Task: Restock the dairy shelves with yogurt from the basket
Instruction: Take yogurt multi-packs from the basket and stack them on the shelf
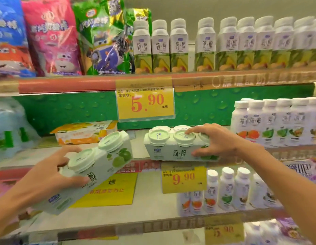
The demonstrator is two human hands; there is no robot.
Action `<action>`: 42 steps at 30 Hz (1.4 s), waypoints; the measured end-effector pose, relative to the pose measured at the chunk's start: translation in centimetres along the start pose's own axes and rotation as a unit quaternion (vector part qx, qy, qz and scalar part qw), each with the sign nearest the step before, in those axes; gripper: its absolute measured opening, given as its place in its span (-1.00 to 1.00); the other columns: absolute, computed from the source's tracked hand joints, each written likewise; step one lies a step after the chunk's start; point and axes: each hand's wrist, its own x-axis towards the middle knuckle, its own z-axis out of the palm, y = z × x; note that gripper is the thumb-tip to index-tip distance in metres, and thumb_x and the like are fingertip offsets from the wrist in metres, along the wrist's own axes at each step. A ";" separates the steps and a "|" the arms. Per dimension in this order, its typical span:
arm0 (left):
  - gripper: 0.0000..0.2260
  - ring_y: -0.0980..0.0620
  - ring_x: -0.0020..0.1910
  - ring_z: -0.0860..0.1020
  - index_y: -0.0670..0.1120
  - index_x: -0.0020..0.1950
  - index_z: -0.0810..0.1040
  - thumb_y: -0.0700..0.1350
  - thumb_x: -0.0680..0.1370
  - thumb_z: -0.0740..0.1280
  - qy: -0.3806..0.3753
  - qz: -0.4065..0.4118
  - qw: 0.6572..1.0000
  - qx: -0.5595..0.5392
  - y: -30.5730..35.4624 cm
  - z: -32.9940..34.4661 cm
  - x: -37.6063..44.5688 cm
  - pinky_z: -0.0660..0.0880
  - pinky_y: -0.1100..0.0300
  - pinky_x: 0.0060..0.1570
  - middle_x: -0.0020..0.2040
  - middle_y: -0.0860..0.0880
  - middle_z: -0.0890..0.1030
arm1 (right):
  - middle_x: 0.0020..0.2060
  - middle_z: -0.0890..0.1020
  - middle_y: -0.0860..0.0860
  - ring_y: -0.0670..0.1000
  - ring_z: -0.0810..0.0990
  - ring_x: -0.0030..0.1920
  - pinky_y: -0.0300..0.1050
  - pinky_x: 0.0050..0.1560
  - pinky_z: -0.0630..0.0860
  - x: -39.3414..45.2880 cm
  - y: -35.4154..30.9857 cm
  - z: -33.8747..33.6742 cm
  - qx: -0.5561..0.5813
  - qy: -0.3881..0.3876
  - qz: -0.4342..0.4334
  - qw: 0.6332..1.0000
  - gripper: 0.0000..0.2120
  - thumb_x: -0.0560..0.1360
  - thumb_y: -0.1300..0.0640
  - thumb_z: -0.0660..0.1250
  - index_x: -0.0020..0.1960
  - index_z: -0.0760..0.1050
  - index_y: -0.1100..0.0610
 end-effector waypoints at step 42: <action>-0.10 0.13 0.11 0.54 0.19 0.43 0.36 0.53 0.17 0.41 -0.001 0.218 0.975 0.036 9.6 9.9 9.9 0.53 0.11 0.09 0.15 0.21 0.52 | 0.08 0.67 0.08 0.10 0.70 0.03 0.02 -0.01 0.67 -1.6 -2.3 4.0 0.475 0.243 0.063 0.843 -0.33 0.28 0.14 0.59 0.35 0.44 0.02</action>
